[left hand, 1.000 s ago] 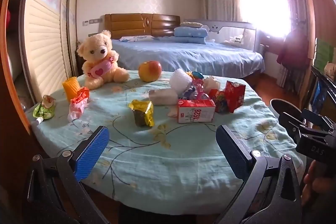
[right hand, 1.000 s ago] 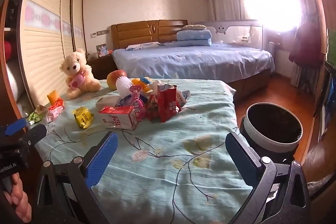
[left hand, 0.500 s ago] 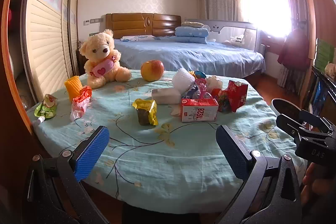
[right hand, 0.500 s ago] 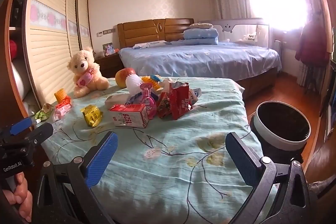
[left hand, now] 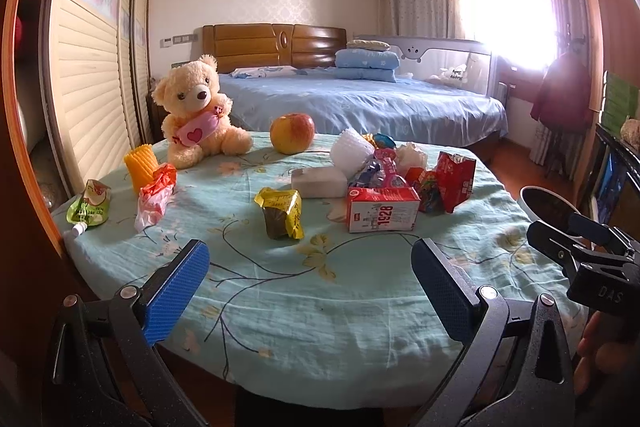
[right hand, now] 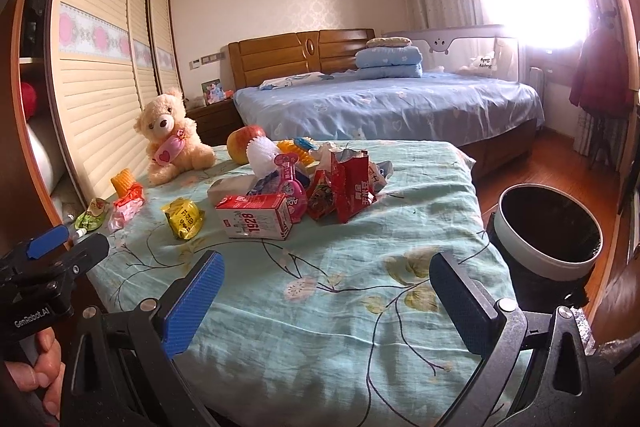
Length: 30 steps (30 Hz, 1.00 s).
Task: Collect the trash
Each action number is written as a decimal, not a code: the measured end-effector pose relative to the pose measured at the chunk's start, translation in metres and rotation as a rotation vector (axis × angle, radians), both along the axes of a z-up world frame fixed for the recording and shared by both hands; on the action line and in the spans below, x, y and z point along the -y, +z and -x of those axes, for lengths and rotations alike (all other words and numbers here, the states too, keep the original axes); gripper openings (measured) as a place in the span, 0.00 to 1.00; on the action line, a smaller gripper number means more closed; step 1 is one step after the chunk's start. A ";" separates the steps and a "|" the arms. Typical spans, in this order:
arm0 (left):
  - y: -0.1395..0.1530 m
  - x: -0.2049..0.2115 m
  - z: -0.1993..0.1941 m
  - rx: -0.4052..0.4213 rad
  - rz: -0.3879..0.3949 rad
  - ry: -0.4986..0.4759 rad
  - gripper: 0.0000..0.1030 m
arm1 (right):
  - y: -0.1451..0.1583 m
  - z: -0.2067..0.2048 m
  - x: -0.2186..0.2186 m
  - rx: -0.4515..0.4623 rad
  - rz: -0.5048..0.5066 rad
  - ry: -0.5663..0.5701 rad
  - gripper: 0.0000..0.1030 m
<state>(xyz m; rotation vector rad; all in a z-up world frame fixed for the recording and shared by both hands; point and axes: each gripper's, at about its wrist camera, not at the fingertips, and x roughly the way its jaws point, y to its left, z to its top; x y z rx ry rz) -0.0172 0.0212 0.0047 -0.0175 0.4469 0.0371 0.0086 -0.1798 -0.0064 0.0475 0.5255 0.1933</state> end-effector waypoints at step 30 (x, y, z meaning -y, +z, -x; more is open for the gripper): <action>-0.005 -0.005 -0.012 -0.018 -0.007 0.007 0.99 | -0.001 -0.005 -0.009 -0.010 -0.007 0.048 1.00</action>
